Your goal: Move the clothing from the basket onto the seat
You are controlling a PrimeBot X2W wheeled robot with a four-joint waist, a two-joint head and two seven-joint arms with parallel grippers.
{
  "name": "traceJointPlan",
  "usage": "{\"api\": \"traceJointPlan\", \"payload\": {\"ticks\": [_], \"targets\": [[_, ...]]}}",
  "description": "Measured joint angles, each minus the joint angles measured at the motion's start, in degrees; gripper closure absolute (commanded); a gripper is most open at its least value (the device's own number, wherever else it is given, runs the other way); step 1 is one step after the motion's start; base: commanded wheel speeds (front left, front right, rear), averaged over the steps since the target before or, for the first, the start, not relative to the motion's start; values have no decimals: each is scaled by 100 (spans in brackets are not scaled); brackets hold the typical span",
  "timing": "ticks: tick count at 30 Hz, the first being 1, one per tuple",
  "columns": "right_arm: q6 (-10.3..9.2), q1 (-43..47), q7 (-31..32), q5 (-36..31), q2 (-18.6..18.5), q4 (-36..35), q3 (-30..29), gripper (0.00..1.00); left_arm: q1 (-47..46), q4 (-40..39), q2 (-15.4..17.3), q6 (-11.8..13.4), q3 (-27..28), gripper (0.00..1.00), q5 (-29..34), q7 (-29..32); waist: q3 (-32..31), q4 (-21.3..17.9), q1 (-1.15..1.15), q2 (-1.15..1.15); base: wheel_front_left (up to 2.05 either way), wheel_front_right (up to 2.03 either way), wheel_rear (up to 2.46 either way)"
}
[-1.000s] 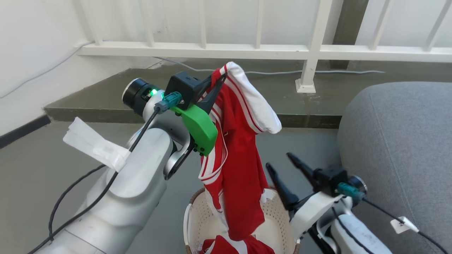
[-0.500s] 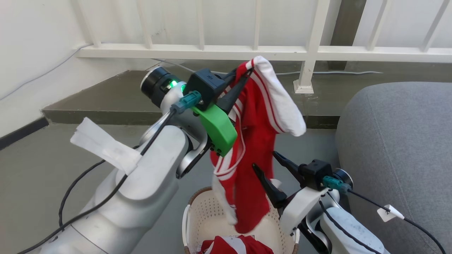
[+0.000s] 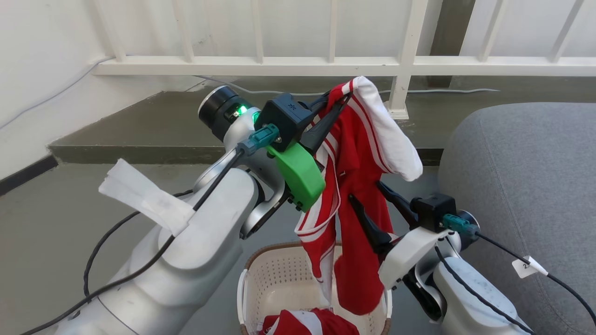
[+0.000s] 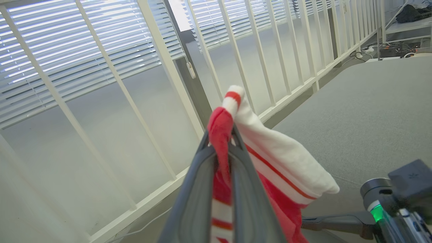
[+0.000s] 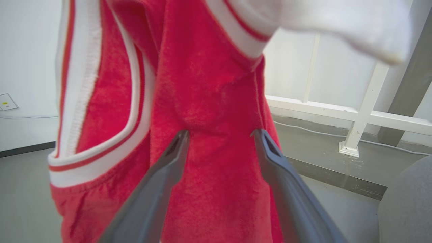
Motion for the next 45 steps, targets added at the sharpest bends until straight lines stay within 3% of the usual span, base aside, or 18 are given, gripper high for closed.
{"api": "traceJointPlan", "payload": {"ticks": [15, 16, 17, 20, 29, 45], "targets": [[1, -425, 0, 325, -12, 55, 591, 1, 7, -275, -1, 9, -42, 100, -216, 105, 47, 4, 0, 0, 0, 0, 0], [1, -445, -1, 343, -12, 63, 613, 29, 10, -274, -1, 10, -42, 100, -219, 110, 51, 10, 0, 0, 0, 0, 0], [1, -463, 0, 356, -12, 77, 641, 51, 13, -274, -1, 11, -42, 100, -224, 111, 56, 16, 0, 0, 0, 0, 0], [1, -514, 0, 355, -12, 141, 711, 100, 51, -270, -1, 18, -32, 100, -248, 160, 73, 33, 0, 0, 0, 0, 0], [1, -513, 0, 355, -13, 214, 777, 100, 204, -97, 75, 164, 76, 100, -294, 256, 109, -11, 0, 0, 0, 0, 0], [1, -401, 0, 412, -198, 1, 267, 100, 455, 118, 265, 319, 267, 100, -402, 277, 154, -227, 0, 0, 0, 0, 0]]}}
